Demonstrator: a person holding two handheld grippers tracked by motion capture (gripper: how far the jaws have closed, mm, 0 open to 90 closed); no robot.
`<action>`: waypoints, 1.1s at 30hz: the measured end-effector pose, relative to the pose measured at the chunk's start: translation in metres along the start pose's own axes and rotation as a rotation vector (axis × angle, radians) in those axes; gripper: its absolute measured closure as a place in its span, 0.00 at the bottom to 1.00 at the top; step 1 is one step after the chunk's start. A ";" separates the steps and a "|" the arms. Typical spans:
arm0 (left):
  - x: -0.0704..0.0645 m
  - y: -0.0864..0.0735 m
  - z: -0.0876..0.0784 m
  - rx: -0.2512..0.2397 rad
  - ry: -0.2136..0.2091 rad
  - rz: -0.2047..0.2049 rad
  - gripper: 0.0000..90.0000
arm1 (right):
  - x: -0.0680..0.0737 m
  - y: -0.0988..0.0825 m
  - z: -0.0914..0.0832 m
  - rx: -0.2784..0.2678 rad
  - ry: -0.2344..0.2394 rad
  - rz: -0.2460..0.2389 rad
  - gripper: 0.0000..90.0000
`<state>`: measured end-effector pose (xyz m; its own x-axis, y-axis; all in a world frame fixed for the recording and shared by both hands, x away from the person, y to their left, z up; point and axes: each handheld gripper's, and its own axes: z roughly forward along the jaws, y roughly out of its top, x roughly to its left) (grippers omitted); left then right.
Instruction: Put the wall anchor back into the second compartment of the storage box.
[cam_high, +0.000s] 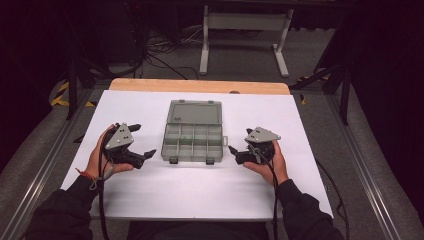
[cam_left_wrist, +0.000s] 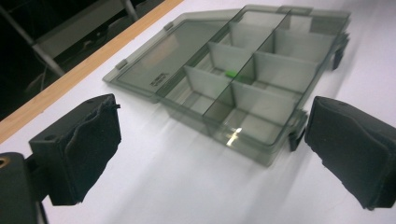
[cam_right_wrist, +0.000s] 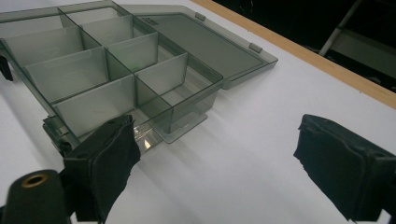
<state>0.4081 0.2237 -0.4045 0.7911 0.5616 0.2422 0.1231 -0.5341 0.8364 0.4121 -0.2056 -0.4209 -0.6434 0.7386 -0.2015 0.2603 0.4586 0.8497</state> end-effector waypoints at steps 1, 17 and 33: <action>0.000 0.000 0.000 0.000 0.000 0.000 0.05 | 0.000 0.000 0.001 0.002 -0.004 -0.005 0.14; 0.023 -0.005 0.014 -0.001 0.029 -0.079 0.07 | -0.018 0.016 0.024 0.019 -0.044 0.037 0.14; 0.055 -0.005 0.031 0.018 0.055 -0.166 0.13 | -0.043 0.025 0.056 0.059 -0.105 0.094 0.23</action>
<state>0.4692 0.2375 -0.4102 0.7253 0.6763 0.1285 0.2601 -0.4421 0.8584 0.4866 -0.1987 -0.4185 -0.5363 0.8256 -0.1752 0.3594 0.4112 0.8377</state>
